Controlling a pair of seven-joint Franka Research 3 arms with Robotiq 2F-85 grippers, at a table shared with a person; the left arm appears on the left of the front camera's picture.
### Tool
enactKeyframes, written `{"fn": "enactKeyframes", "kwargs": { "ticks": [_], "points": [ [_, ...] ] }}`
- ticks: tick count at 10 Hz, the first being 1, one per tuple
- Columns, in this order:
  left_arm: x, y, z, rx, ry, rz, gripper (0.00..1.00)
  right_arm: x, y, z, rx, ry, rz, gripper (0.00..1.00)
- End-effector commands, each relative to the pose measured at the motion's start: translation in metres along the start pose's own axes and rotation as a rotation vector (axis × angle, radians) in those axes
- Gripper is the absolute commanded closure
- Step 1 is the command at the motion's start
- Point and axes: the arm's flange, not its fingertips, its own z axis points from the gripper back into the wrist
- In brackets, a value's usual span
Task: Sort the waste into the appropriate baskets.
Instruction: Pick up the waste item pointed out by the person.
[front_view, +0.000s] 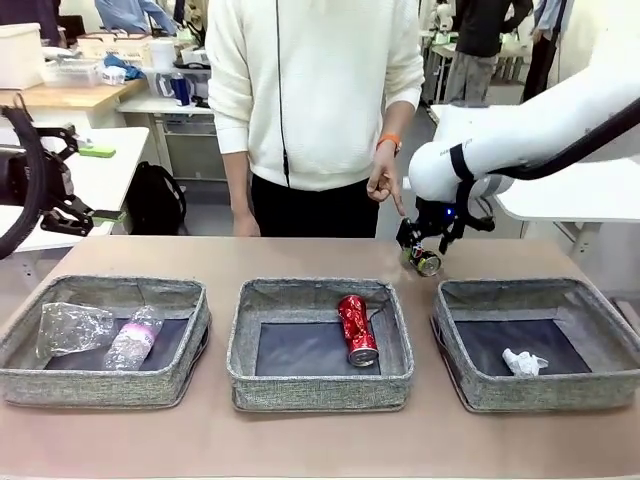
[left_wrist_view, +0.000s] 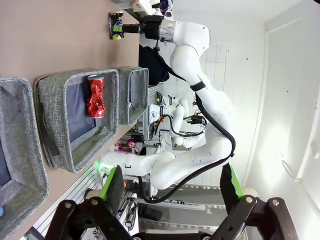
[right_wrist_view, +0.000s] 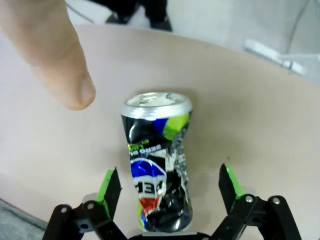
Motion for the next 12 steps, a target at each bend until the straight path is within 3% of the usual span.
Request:
{"fn": "enactKeyframes", "kwargs": {
  "ticks": [1,7,8,9,10,12],
  "points": [
    [-0.0023,-0.0024,-0.0023,-0.01,-0.014,-0.004,0.0,0.0122,-0.0032,-0.0004,0.049,0.047,0.056,0.0],
    [-0.0023,-0.0024,-0.0023,-0.01,-0.014,-0.004,0.0,0.0131,-0.0053,0.0004,0.025,0.042,0.038,0.0],
    [-0.0023,-0.0024,-0.0023,-0.01,-0.014,-0.004,0.0,0.0133,-0.0054,0.0,-0.004,0.046,0.03,0.41],
    [-0.0023,-0.0024,-0.0023,-0.01,-0.014,-0.004,0.0,0.0137,-0.0054,-0.0011,-0.017,0.06,0.029,0.6],
    [-0.0023,-0.0024,-0.0023,-0.01,-0.014,-0.004,0.0,0.014,-0.0054,-0.0015,-0.017,0.064,0.031,1.0],
    [-0.0023,-0.0024,-0.0023,-0.01,-0.014,-0.004,0.0,0.0144,-0.0053,-0.0005,-0.024,0.066,0.032,1.0]
  ]
}}
